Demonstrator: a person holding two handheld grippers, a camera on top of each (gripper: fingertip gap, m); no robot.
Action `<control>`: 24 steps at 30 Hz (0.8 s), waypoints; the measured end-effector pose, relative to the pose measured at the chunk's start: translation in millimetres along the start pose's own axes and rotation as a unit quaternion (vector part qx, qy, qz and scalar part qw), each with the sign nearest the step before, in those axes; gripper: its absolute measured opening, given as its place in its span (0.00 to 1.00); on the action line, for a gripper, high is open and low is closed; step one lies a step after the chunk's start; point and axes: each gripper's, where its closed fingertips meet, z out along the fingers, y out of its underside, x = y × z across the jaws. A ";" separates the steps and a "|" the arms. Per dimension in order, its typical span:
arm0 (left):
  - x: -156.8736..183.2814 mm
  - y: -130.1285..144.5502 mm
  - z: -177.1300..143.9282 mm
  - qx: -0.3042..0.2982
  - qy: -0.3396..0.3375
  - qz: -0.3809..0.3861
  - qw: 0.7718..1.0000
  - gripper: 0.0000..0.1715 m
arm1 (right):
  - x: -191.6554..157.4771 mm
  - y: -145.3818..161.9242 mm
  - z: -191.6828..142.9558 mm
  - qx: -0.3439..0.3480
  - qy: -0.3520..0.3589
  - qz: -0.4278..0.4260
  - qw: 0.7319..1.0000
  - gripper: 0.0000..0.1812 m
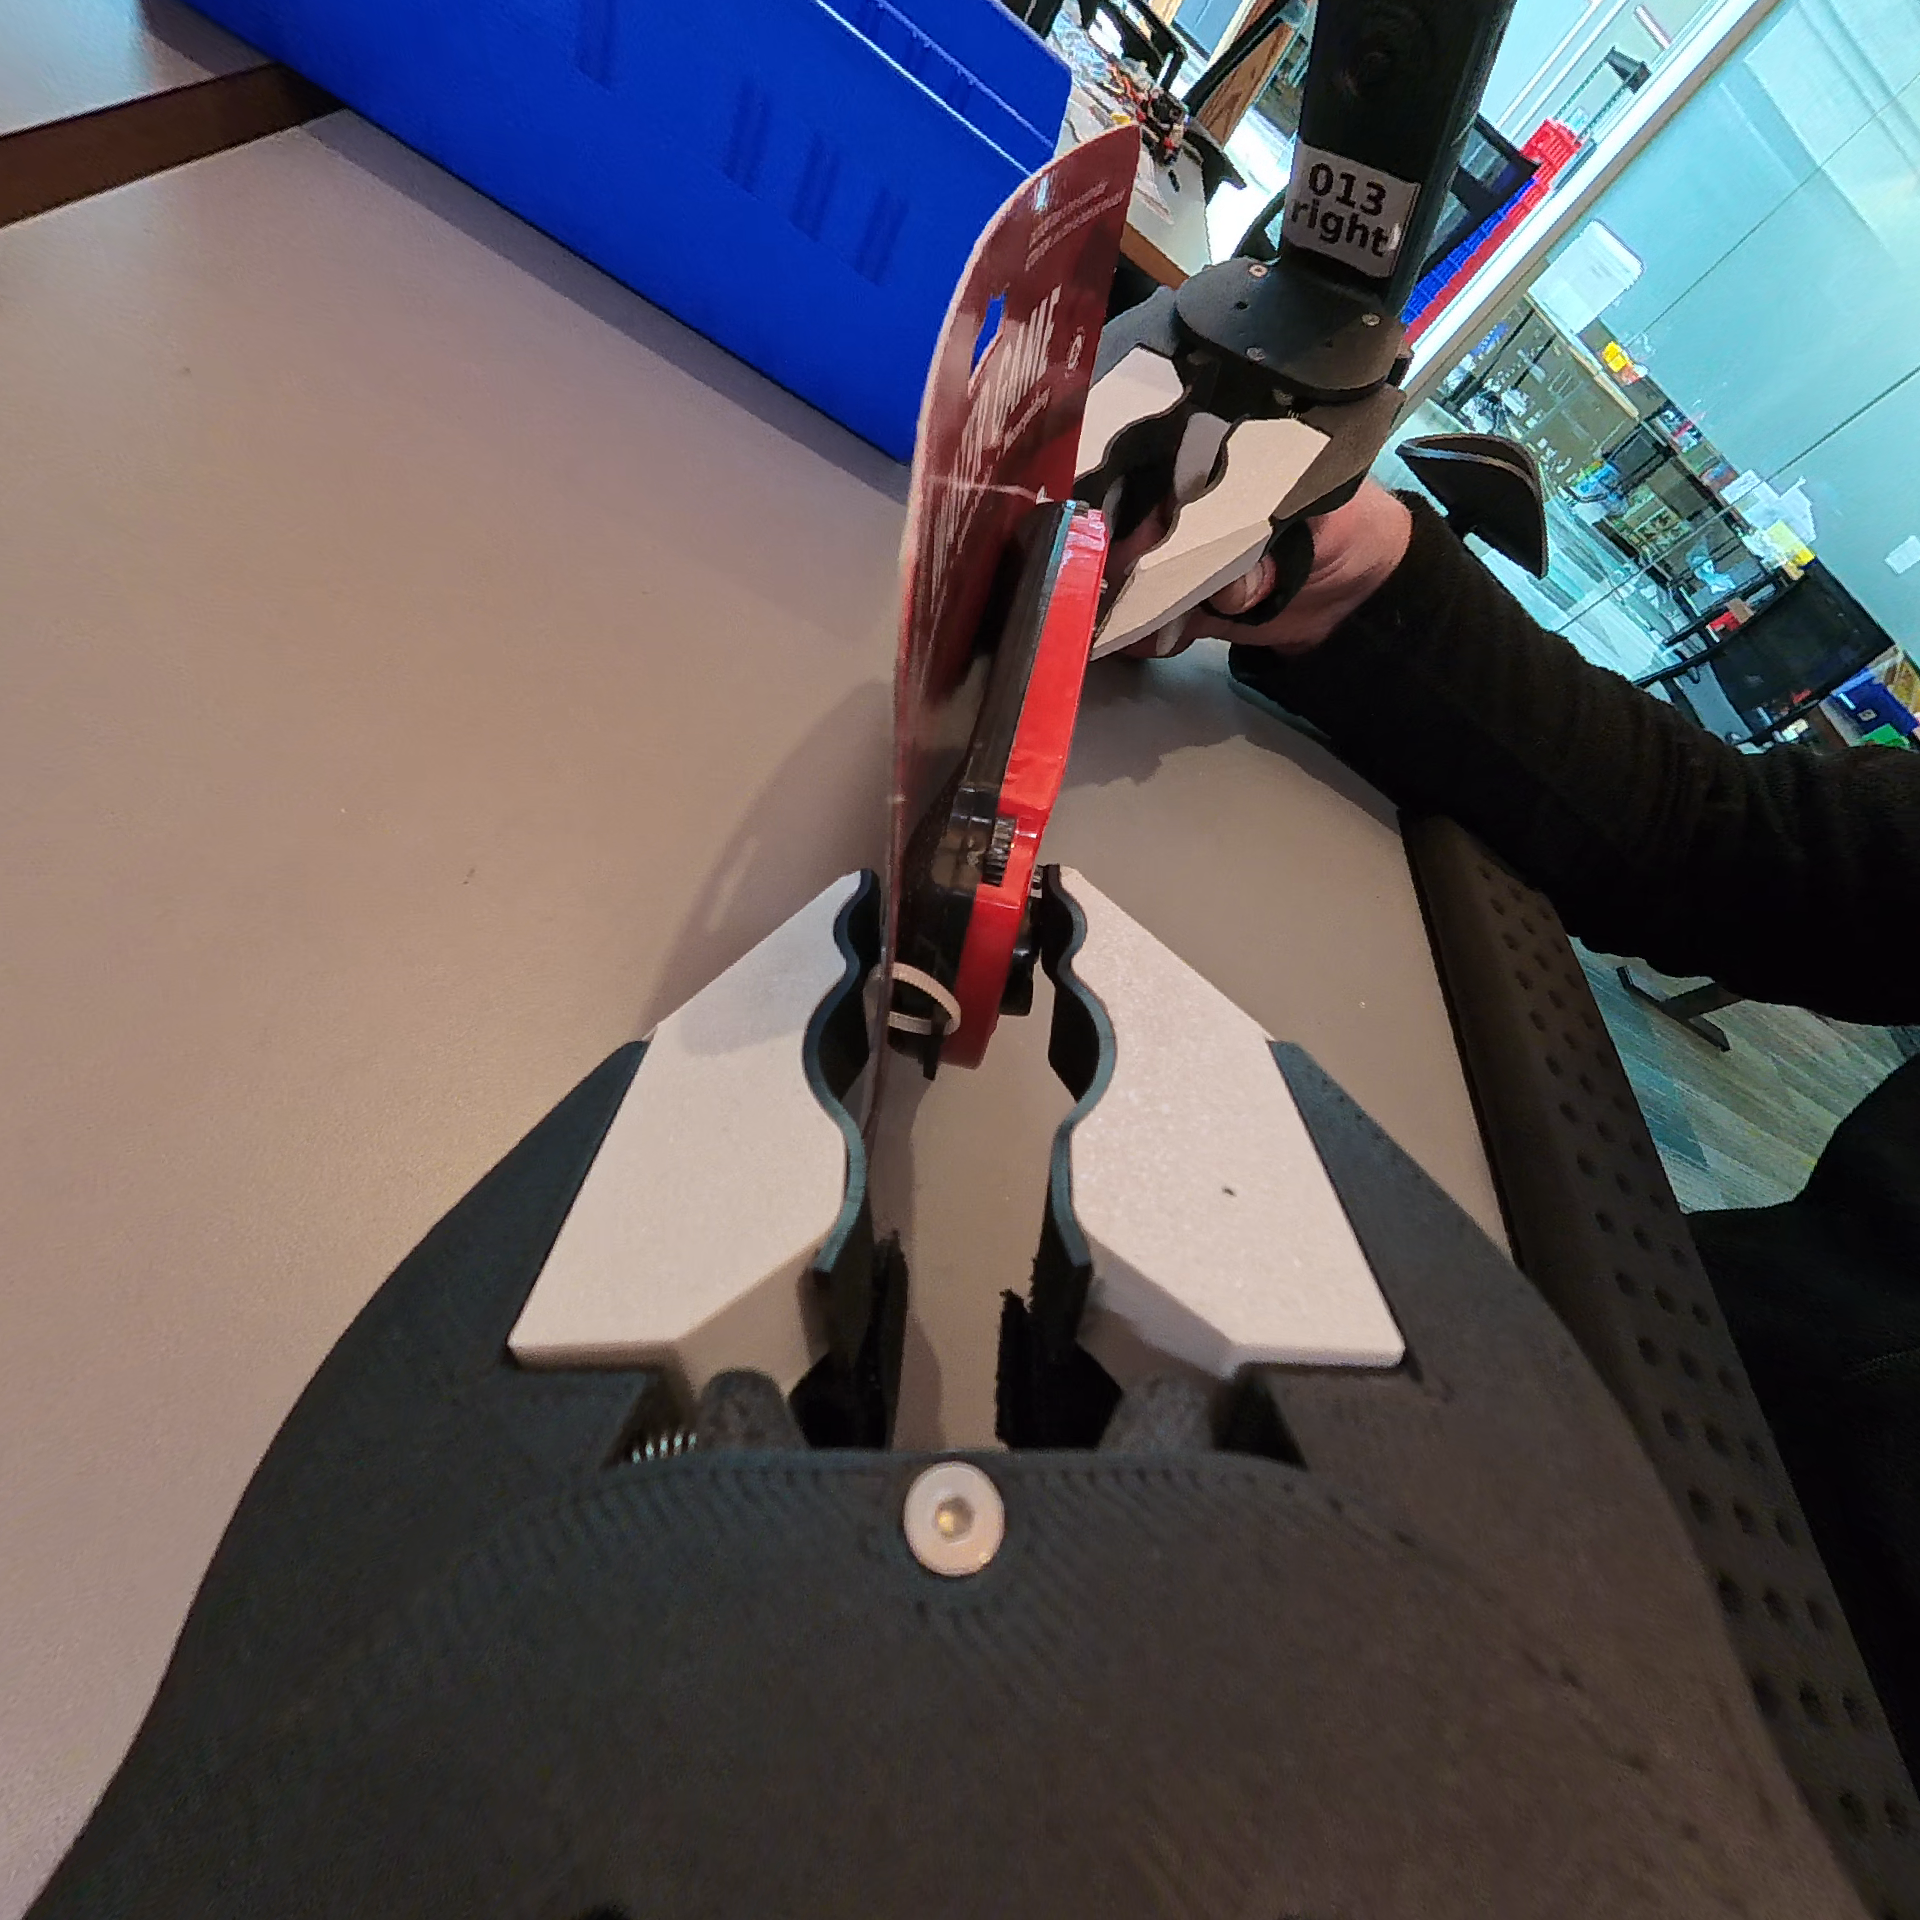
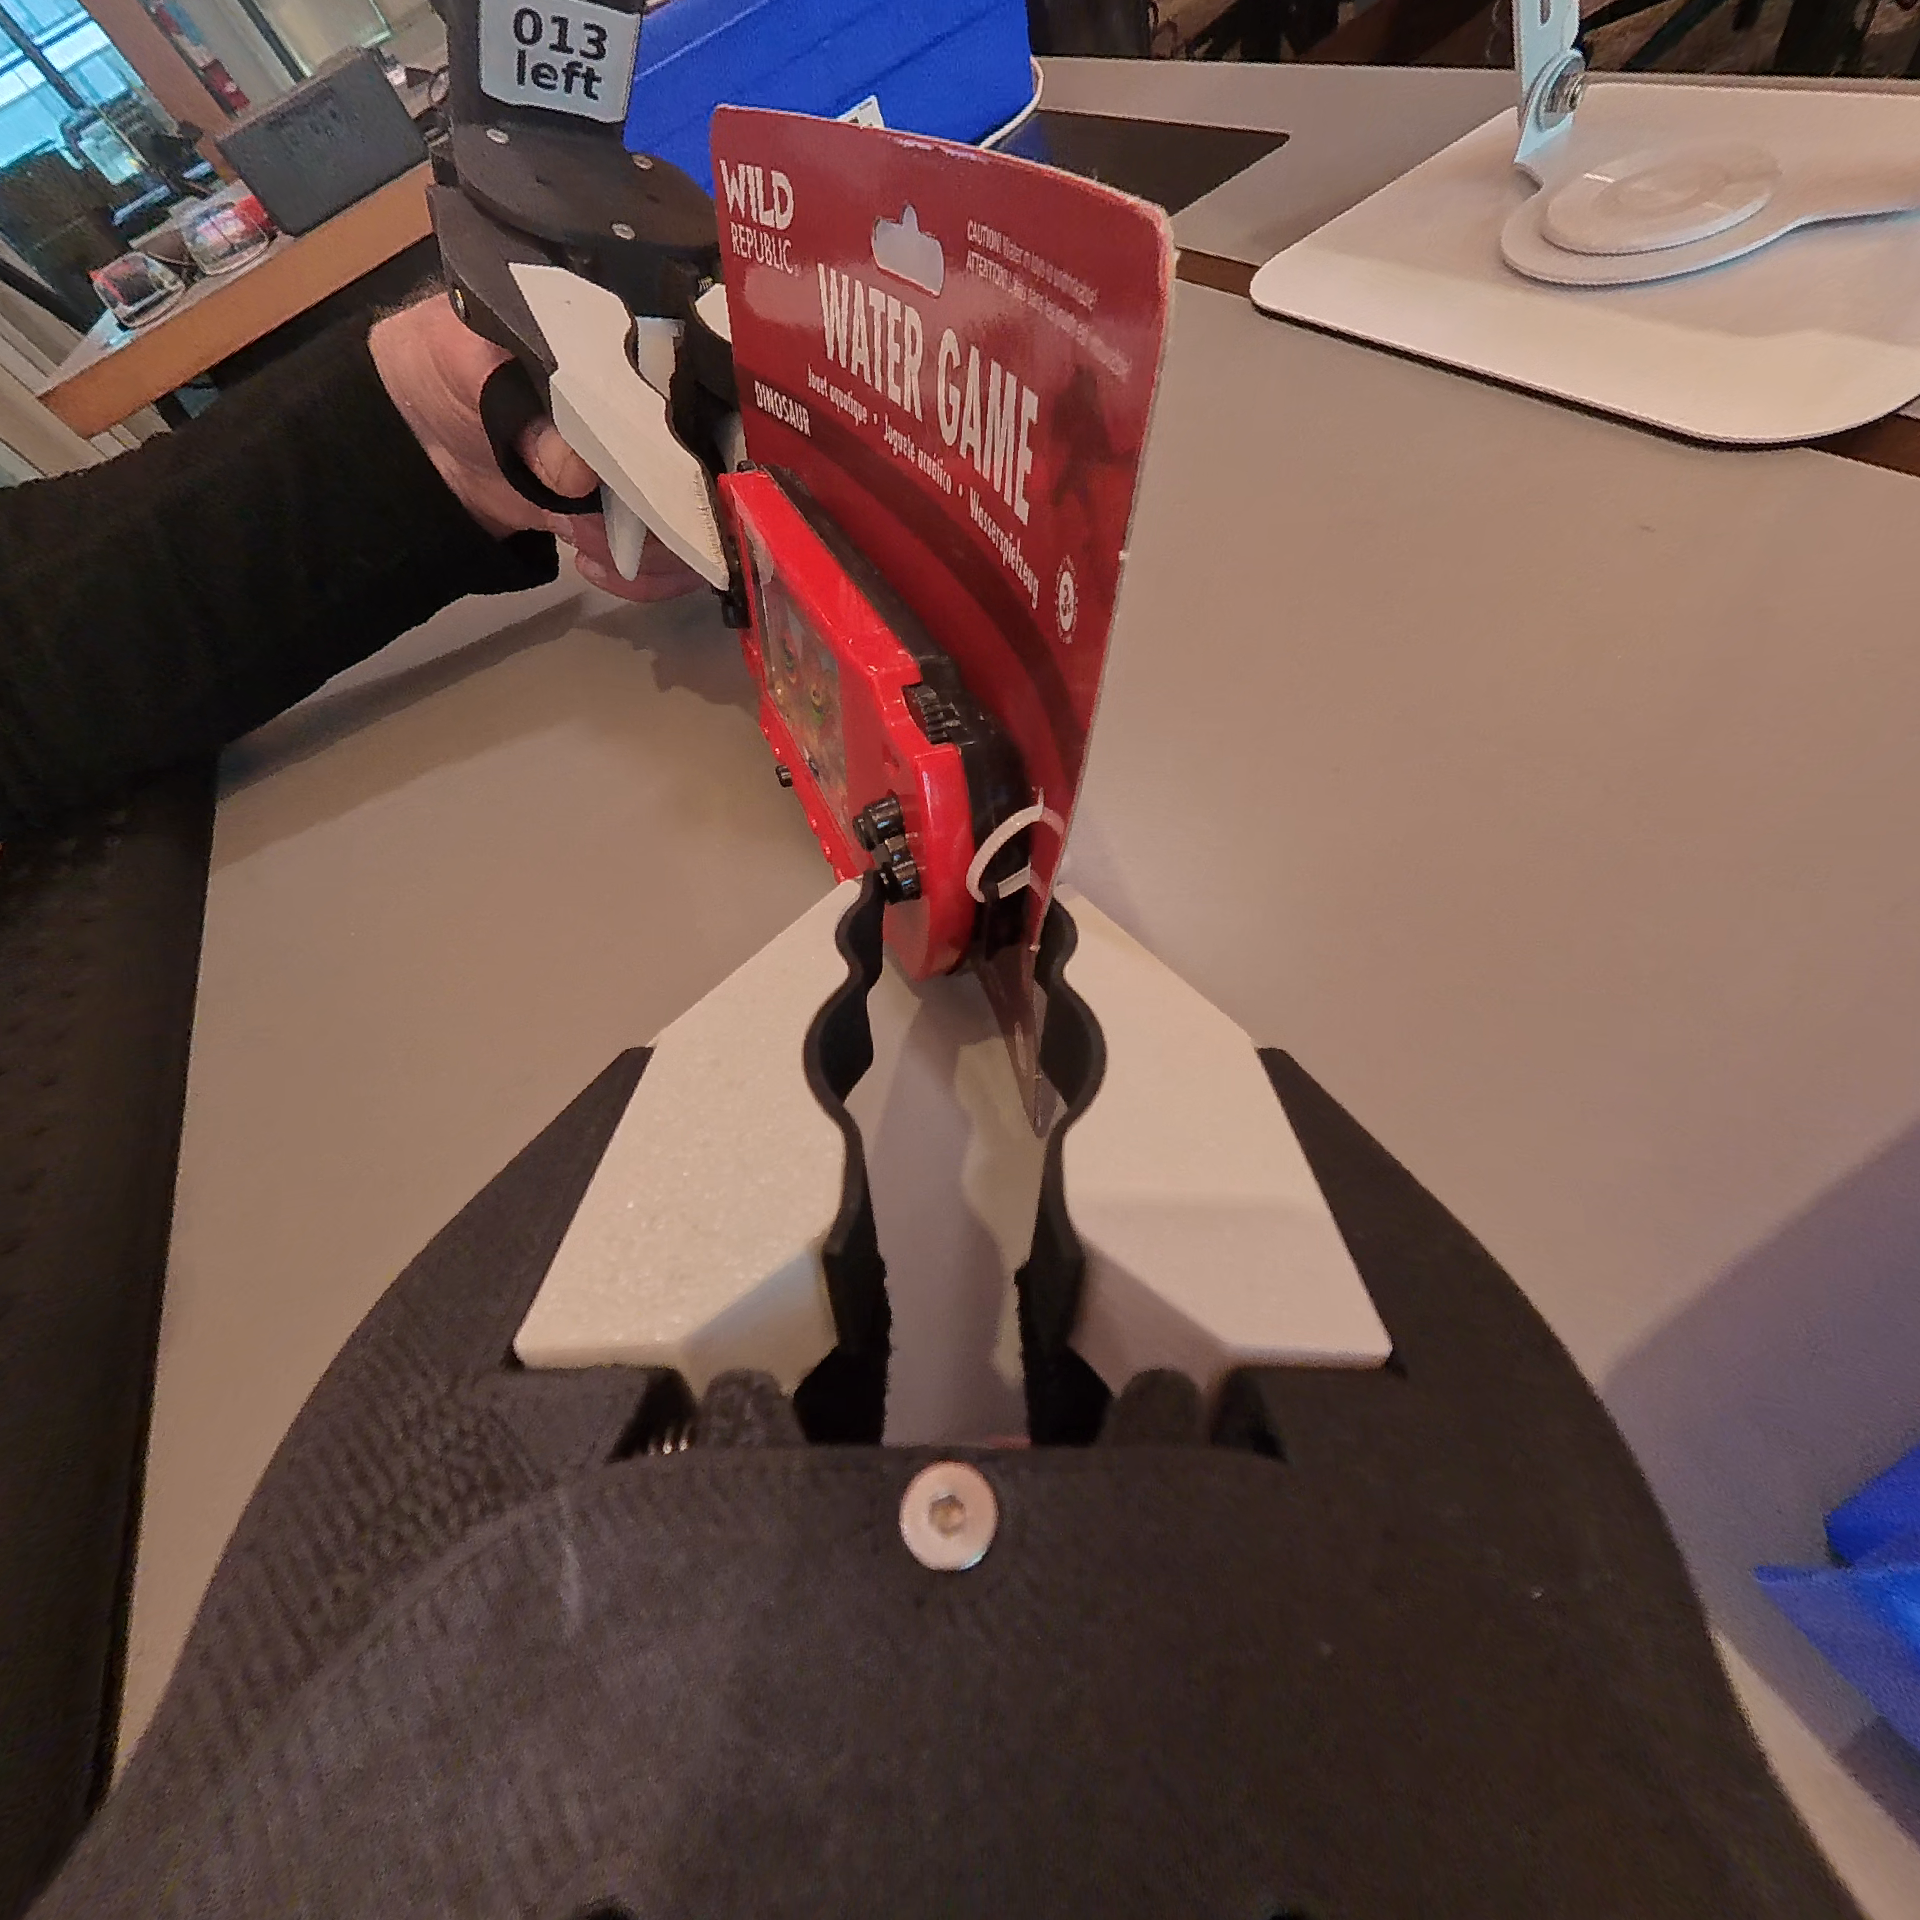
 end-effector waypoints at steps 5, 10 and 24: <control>0.1 0.1 -0.1 -0.001 -0.001 0.001 1.000 0.17 | 0.7 -0.1 0.2 0.001 0.003 0.000 1.000 0.16; 0.8 0.0 0.1 -0.001 -0.001 0.003 1.000 0.17 | 1.5 1.3 0.3 -0.003 0.009 -0.011 1.000 0.18; 2.4 0.0 1.6 -0.004 0.006 0.007 1.000 0.16 | 5.5 -2.7 -0.5 0.013 0.001 0.010 1.000 0.21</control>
